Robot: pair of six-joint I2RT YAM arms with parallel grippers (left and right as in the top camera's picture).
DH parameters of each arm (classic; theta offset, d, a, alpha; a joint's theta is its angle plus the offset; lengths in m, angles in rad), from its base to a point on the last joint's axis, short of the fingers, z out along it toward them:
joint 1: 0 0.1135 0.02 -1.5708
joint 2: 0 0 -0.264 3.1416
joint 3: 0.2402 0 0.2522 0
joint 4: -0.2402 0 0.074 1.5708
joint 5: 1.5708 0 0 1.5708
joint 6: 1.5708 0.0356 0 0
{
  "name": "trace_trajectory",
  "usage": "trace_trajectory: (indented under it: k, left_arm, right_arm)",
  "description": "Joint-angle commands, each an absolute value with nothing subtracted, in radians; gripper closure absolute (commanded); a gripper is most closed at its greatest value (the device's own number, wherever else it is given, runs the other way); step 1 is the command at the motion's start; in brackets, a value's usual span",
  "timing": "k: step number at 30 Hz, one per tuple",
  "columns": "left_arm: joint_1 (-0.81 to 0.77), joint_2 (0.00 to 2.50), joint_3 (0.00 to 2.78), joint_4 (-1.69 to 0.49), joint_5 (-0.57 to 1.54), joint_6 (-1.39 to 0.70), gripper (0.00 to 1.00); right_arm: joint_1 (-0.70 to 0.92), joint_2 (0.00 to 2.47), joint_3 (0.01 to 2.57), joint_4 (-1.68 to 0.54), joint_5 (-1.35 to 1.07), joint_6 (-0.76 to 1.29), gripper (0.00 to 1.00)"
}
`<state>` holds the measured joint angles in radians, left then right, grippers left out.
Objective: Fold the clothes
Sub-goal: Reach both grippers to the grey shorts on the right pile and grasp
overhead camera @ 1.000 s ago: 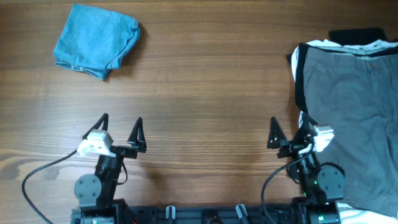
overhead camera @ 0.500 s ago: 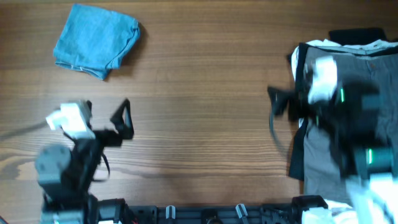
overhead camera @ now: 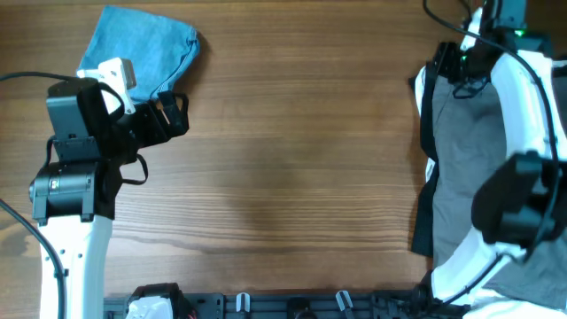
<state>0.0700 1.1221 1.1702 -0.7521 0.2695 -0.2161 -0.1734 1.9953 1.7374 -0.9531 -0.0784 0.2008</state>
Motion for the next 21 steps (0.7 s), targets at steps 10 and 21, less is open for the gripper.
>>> trace_trajectory:
  k: [10,21]
  left_arm:
    - [0.063,1.122,1.195,-0.749,0.298,-0.218,0.00]
    - [0.063,1.122,1.195,-0.749,0.298,-0.217,0.00]
  right_arm:
    - [-0.166,2.176,1.744,-0.968,0.023,0.264,0.41]
    - [-0.173,2.194,1.682,-0.910,0.100,0.229,0.96]
